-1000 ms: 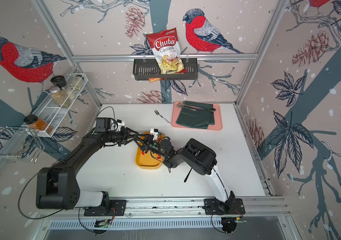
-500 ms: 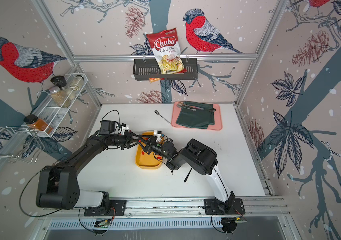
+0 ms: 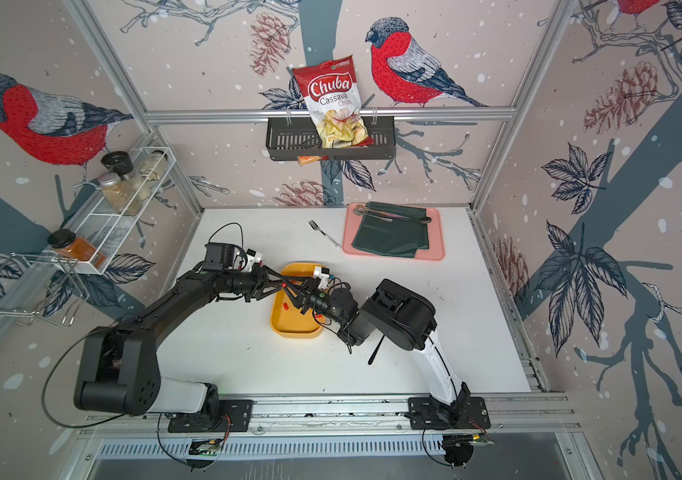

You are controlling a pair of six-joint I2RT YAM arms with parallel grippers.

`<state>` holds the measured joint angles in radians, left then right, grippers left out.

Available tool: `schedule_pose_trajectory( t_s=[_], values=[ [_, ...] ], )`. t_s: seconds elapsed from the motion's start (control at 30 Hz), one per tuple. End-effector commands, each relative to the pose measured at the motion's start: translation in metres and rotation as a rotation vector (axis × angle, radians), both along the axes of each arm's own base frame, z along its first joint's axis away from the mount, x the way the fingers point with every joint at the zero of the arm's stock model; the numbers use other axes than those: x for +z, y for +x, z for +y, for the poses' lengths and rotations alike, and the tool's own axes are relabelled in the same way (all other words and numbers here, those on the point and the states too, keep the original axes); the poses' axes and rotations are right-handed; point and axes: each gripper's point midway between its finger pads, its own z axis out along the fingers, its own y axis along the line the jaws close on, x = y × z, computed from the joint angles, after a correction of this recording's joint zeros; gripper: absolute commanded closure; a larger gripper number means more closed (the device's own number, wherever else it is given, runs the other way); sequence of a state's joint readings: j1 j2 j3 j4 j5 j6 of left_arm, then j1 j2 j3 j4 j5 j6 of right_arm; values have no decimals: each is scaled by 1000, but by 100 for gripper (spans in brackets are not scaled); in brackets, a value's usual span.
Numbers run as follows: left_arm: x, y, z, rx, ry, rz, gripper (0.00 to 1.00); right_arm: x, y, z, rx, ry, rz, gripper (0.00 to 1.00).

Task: Take the screw protection sleeves out of the storage box
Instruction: Pick up the screw protection sleeve from the storage box, then place the screw protection sleeve at the center of the board.

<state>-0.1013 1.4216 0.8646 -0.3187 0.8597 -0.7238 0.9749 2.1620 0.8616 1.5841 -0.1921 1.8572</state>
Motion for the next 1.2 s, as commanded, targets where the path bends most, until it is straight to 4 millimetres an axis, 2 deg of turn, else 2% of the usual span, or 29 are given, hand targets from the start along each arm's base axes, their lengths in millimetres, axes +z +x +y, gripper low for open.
schedule_pose_trajectory(
  t_s=[0.0, 0.33, 0.5, 0.67, 0.73, 0.8, 0.87, 0.9, 0.97, 1.03, 1.17],
  values=[
    [-2, 5, 2, -3, 23, -30, 58, 30, -2, -10, -22, 102, -56, 75],
    [-4, 8, 2, -4, 28, -25, 58, 29, -5, -9, -5, 87, -74, 90],
    [-6, 14, 3, 1, 40, -25, 58, 30, -11, -11, 7, 71, -84, 90],
    [5, 39, 22, 56, 66, -46, 57, 27, -23, -15, 46, -29, -102, 90],
    [20, 53, 27, 65, 79, -82, 57, 20, -25, -22, 55, -103, -92, 92],
    [28, 60, 29, 59, 105, -107, 57, 5, -26, -35, 69, -253, -61, 93],
    [35, 62, 29, 53, 112, -126, 57, -17, -20, -57, 70, -560, -56, 92],
    [36, 61, 29, 49, 112, -131, 57, -29, -15, -75, 54, -754, -49, 92],
    [34, 57, 28, 42, 120, -132, 57, -39, -4, -126, 20, -1113, -30, 93],
    [30, 53, 26, 39, 126, -133, 57, -44, 4, -170, 3, -1262, 29, 93],
    [21, 47, 20, 7, 140, -122, 57, -38, 28, -216, -54, -1436, 18, 92]
  ],
)
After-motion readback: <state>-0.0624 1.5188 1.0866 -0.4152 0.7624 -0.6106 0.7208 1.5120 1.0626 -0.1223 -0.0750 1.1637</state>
